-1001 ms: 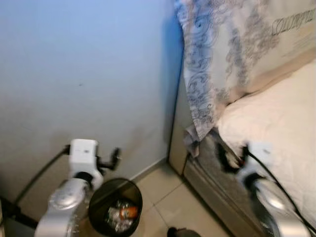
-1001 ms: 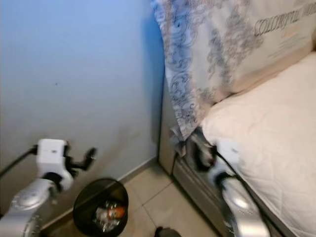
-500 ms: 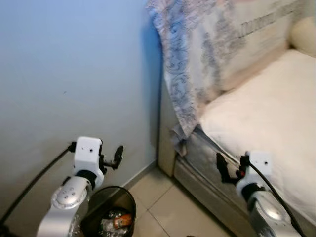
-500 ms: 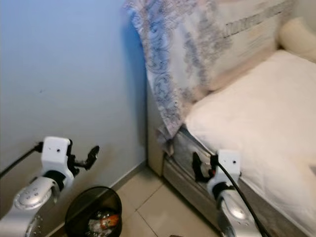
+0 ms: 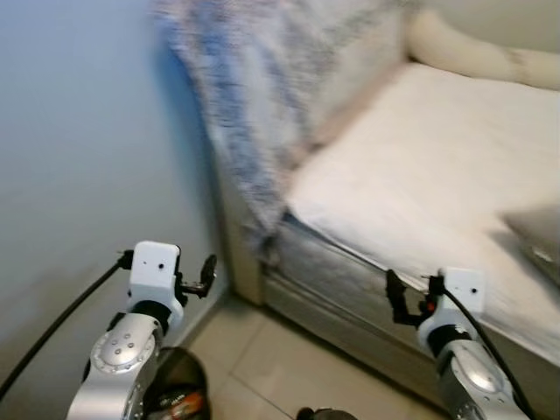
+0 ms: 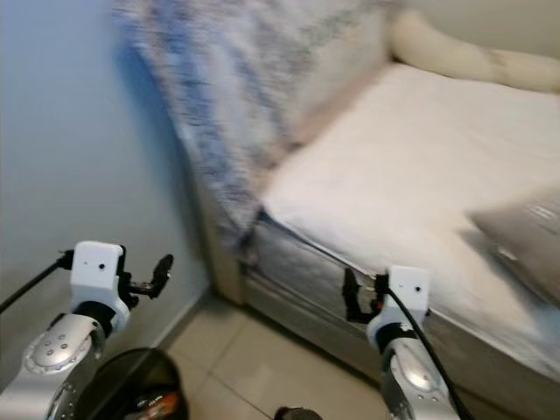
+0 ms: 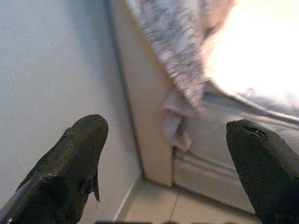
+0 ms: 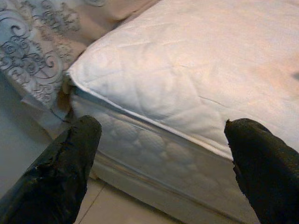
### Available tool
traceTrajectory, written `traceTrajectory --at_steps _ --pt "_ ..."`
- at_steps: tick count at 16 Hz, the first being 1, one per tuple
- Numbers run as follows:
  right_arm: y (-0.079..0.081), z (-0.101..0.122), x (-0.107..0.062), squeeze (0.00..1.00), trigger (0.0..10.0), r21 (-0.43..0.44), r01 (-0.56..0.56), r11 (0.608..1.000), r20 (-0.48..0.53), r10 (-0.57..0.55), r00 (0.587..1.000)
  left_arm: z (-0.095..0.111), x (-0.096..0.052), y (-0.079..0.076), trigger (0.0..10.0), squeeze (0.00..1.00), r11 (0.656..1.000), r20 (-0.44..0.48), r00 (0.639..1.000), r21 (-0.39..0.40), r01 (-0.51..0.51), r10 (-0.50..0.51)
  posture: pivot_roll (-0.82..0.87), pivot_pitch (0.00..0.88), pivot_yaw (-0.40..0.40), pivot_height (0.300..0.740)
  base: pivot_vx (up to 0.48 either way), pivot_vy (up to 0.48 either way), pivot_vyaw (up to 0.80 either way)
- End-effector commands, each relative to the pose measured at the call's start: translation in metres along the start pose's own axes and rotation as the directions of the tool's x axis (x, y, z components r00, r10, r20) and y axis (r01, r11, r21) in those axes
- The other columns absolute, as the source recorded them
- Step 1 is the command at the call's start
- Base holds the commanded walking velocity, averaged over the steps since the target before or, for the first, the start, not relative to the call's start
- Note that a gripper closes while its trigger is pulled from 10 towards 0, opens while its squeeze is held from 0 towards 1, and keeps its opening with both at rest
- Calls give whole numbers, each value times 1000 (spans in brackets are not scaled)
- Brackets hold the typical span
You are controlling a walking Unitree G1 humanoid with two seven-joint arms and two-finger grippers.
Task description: Clean up the room
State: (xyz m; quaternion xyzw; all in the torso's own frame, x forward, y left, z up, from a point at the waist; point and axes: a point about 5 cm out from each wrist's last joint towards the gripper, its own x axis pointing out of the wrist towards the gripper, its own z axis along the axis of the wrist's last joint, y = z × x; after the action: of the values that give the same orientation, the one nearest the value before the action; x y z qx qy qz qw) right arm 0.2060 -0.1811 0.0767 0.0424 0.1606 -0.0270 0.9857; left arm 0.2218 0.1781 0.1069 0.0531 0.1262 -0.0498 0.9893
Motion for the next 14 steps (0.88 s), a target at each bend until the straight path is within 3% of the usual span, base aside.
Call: traceTrajectory --at_steps 1,4,5,7,14 --pt "1 3 1 0 10000 7 -14 1000 19 14 1000 3 0 0 10000 0 1000 32 999 0 -22 22 -82 27 4 740 0 0 -669" --pt "4 7 2 0 10000 12 -39 999 27 39 999 2 0 -1 10000 0 1000 22 1000 -18 -14 14 -89 33 5 740 0 0 -669" --pt "5 10 3 0 10000 4 -57 998 32 57 998 3 1 -1 10000 0 1000 34 999 29 -4 3 -89 29 0 740 0 0 -694" --pt "6 11 5 0 10000 0 -76 997 34 76 997 5 3 -3 10000 0 999 53 998 48 14 -17 -81 18 -4 740 0 0 -697" --pt "4 9 6 0 10000 -14 -62 998 40 63 997 1 3 -5 10000 0 999 46 998 38 33 -35 -82 1 -10 740 0 0 -697"
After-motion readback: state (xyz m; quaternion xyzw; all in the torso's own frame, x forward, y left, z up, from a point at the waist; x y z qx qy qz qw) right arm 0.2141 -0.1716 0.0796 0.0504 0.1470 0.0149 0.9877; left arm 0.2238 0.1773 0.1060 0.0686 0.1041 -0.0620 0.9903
